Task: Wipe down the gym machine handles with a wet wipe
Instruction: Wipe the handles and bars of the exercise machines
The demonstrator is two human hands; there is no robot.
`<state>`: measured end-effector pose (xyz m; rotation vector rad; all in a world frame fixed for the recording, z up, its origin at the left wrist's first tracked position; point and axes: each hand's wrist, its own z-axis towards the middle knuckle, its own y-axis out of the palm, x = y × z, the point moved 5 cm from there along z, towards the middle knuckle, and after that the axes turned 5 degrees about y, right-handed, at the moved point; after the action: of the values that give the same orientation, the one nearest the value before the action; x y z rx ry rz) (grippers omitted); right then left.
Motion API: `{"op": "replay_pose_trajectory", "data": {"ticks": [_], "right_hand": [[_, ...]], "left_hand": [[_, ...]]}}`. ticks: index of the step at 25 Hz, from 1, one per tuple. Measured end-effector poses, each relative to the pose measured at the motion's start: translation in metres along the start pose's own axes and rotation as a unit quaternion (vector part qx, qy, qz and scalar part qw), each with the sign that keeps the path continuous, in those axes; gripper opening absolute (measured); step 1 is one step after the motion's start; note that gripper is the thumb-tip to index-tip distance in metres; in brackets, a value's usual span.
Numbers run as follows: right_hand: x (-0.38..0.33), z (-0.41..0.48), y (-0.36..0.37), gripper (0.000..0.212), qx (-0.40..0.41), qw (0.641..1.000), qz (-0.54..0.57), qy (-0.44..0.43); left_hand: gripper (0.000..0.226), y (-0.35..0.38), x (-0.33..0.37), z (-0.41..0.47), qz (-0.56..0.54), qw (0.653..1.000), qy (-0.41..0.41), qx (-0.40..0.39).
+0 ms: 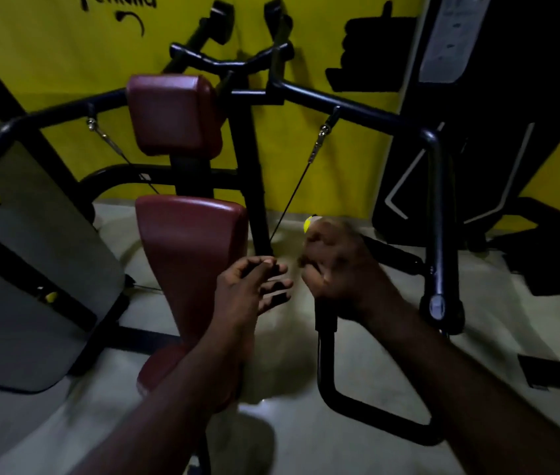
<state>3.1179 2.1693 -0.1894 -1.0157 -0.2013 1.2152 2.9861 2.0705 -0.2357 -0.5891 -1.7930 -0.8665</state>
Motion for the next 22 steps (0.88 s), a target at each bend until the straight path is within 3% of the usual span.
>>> {"op": "replay_pose_trajectory", "data": {"ticks": [2, 4, 5, 8, 9, 11, 15, 19, 22], "right_hand": [[0.01, 0.012, 0.004, 0.016, -0.046, 0.998, 0.028, 0.012], [0.018, 0.013, 0.011, 0.019, -0.045, 0.978, 0.171, 0.107], [0.019, 0.013, 0.013, 0.022, -0.027, 0.939, 0.29, 0.182], [0.022, 0.009, 0.021, 0.027, 0.049, 0.752, 0.547, 0.365], [0.023, 0.005, 0.022, 0.031, 0.054, 0.714, 0.571, 0.402], [0.024, -0.002, 0.022, 0.042, 0.032, 0.678, 0.578, 0.453], [0.02, -0.009, 0.02, 0.048, 0.036, 0.661, 0.564, 0.493], [0.012, 0.001, 0.007, 0.044, 0.055, 0.685, 0.481, 0.545], [0.016, 0.0, 0.006, 0.049, 0.09, 0.725, 0.397, 0.555]], "left_hand": [[0.021, -0.001, -0.001, -0.006, -0.004, 1.0, 0.001, 0.018], [0.026, -0.001, -0.003, -0.012, -0.003, 1.0, 0.006, 0.02], [0.026, -0.002, -0.004, -0.013, -0.005, 1.0, 0.009, 0.02], [0.028, -0.003, -0.004, -0.013, -0.009, 1.0, 0.01, 0.019], [0.028, -0.004, -0.004, -0.01, -0.006, 1.0, 0.007, 0.017], [0.025, -0.004, -0.005, -0.002, 0.0, 1.0, 0.004, 0.001], [0.018, 0.006, -0.001, 0.012, 0.03, 0.997, 0.014, -0.064], [0.019, 0.011, 0.004, 0.025, 0.053, 0.991, 0.03, -0.123], [0.016, 0.011, 0.006, 0.036, 0.066, 0.982, 0.037, -0.172]]}}
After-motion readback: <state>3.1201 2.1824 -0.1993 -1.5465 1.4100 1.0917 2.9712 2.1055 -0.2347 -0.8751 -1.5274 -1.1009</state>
